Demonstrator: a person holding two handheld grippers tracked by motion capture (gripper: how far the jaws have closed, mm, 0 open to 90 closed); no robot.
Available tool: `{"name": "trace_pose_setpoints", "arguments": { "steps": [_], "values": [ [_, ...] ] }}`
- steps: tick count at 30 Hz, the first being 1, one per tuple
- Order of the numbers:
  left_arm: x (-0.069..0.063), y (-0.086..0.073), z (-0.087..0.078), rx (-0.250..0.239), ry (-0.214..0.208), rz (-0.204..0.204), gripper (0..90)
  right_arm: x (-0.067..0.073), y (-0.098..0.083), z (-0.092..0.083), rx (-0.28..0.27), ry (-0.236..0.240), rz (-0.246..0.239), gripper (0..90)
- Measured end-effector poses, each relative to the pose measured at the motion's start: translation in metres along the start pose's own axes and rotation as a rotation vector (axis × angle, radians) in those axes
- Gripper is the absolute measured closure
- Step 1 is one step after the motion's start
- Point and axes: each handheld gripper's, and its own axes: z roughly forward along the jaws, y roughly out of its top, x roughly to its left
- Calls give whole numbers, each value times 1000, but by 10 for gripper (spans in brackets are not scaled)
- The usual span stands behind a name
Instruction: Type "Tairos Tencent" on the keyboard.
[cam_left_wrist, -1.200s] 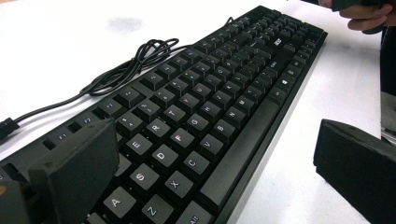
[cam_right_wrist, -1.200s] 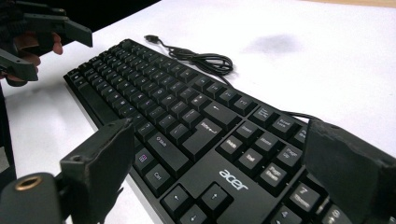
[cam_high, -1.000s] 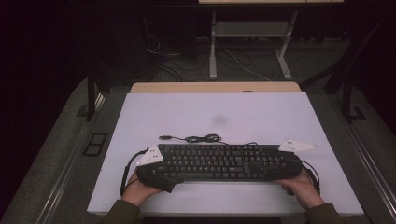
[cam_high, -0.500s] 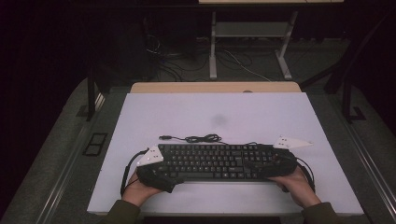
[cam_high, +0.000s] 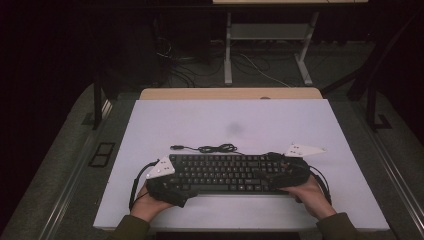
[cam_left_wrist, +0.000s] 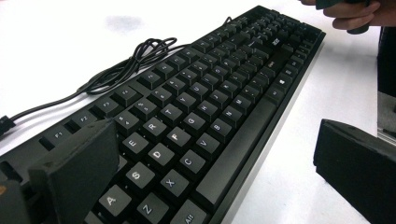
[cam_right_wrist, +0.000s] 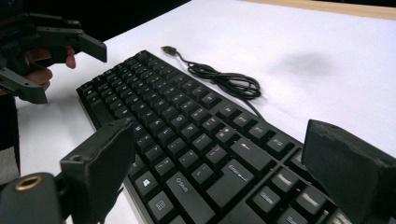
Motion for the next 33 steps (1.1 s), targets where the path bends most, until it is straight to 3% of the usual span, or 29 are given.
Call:
{"name": "trace_pose_setpoints", "arguments": {
  "steps": [15, 17, 22, 33],
  "values": [
    [1, 0, 0, 2, -4, 3, 0, 5, 4, 16, 44, 36, -14, 96],
    [1, -1, 0, 1, -5, 4, 0, 6, 3, 16, 48, 48, -20, 144],
    [1, 0, 1, 5, -7, 7, 0, 6, 0, 19, 81, 64, -22, 159],
    [1, -1, 1, 9, -7, 9, 0, 6, -3, 18, 94, 66, -18, 243]
  ]
}}
